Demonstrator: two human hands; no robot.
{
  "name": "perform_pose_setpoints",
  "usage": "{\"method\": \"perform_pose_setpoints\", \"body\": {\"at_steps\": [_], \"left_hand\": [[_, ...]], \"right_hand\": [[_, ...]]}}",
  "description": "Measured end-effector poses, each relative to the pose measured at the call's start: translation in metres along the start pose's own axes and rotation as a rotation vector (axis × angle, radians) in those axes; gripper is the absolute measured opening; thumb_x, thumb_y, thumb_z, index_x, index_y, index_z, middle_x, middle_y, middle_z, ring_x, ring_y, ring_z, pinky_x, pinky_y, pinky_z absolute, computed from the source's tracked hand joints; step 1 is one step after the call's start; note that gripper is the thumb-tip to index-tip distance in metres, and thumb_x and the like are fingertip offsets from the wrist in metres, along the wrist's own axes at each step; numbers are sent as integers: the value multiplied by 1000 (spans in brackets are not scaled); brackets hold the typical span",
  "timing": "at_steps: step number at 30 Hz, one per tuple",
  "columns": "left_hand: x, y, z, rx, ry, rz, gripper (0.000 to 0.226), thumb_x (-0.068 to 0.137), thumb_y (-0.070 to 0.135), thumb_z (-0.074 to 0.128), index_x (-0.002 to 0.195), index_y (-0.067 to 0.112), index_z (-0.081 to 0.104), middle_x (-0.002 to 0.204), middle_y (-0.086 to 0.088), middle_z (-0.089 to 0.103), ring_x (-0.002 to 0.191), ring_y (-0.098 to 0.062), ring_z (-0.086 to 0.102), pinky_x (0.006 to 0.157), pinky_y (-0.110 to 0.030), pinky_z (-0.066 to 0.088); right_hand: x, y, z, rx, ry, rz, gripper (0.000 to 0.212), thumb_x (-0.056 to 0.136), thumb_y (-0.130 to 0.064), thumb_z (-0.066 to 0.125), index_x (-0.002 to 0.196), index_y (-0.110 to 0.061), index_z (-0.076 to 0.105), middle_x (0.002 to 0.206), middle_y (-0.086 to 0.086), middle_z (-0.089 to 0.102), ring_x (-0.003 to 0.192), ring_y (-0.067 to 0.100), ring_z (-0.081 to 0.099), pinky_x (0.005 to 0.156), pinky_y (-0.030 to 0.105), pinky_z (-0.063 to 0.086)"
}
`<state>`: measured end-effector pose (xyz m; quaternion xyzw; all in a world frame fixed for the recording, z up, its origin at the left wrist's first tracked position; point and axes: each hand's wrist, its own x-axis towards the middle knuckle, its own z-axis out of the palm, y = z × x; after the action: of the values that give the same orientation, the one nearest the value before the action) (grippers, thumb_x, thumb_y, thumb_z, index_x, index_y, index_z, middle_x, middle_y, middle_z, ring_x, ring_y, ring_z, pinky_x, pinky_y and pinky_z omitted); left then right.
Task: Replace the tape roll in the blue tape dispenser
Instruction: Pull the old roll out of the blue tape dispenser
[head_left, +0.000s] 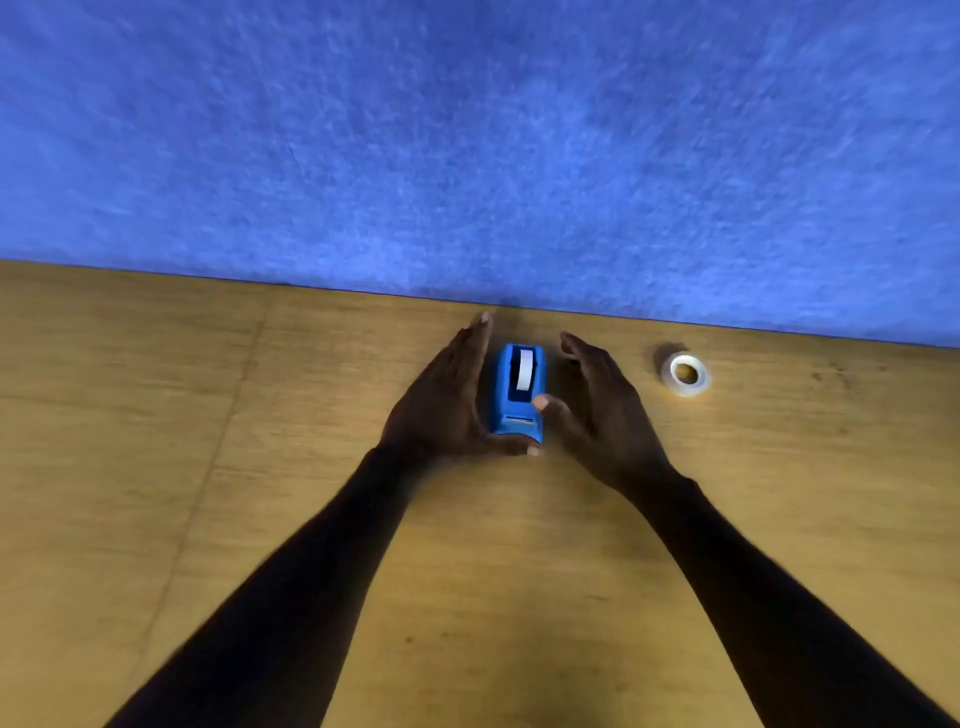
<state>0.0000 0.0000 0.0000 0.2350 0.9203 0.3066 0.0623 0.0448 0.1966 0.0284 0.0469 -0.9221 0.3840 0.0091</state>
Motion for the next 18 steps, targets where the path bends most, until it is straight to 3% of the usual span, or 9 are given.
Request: {"method": "perform_pose_setpoints", "body": {"at_steps": [5, 9, 13, 18], "left_hand": [[3, -2, 0, 74, -11, -2, 135, 56, 88, 58, 159, 23, 1, 168, -4, 16, 154, -20, 14, 119, -33, 16], [1, -2, 1, 95, 20, 2, 124, 61, 88, 56, 158, 24, 11, 165, -6, 27, 152, -21, 22, 120, -33, 18], [1, -2, 3, 85, 35, -13, 119, 61, 88, 58, 156, 28, 18, 162, -8, 33, 150, -21, 25, 118, -36, 24], [1, -2, 3, 98, 71, -8, 117, 60, 87, 60, 154, 27, 24, 159, -8, 39, 147, -20, 28, 114, -31, 21]], "right_hand": [[10, -2, -2, 34, 30, 16, 62, 87, -40, 64, 141, -16, 43, 141, 7, 51, 126, 16, 49, 98, 36, 49], [14, -7, 2, 31, 15, 8, 62, 84, -42, 67, 138, -18, 48, 137, 4, 55, 121, 13, 51, 91, 17, 41], [18, -9, 6, -20, 10, 6, 59, 81, -39, 69, 134, -19, 52, 133, 3, 58, 120, 12, 51, 93, 20, 44], [19, -7, 4, -4, 30, -8, 56, 78, -28, 75, 130, -18, 56, 126, 1, 61, 115, 9, 53, 88, 4, 34]]}}
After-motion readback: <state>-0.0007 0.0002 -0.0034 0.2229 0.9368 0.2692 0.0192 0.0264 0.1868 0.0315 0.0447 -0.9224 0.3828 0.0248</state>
